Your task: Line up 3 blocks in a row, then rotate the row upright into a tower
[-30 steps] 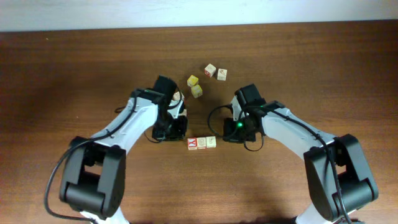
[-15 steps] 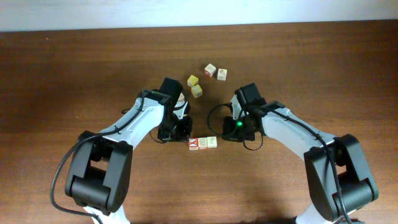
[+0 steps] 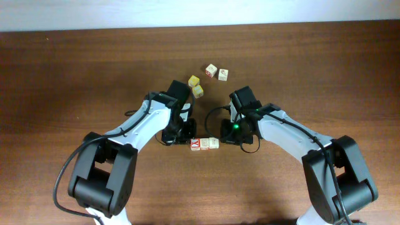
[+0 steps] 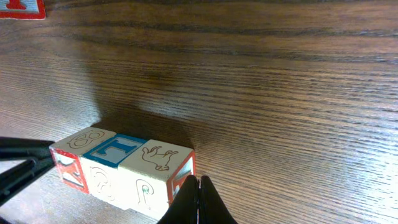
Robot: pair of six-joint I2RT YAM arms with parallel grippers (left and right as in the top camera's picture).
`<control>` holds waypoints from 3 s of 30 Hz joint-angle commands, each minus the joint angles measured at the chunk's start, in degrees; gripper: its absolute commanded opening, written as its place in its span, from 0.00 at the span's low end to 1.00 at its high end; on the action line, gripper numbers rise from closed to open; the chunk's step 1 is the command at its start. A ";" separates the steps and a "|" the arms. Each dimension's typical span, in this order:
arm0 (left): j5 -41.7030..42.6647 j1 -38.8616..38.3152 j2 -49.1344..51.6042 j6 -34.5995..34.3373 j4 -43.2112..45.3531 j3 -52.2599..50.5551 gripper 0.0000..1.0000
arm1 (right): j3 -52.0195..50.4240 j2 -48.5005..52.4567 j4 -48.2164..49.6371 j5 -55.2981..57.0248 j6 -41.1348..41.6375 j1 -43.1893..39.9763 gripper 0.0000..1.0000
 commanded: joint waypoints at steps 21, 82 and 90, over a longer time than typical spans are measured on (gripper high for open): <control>-0.33 -0.09 0.74 -0.28 1.25 -0.76 0.00 | -7.54 0.09 10.08 -12.22 -0.11 -4.66 0.04; -0.61 6.51 0.74 -0.28 1.05 -0.74 0.00 | -1.88 -8.28 10.34 -2.25 3.21 12.57 0.04; -0.70 13.40 0.70 2.36 1.01 3.69 0.00 | -1.09 -8.52 10.38 -2.34 3.19 12.61 0.08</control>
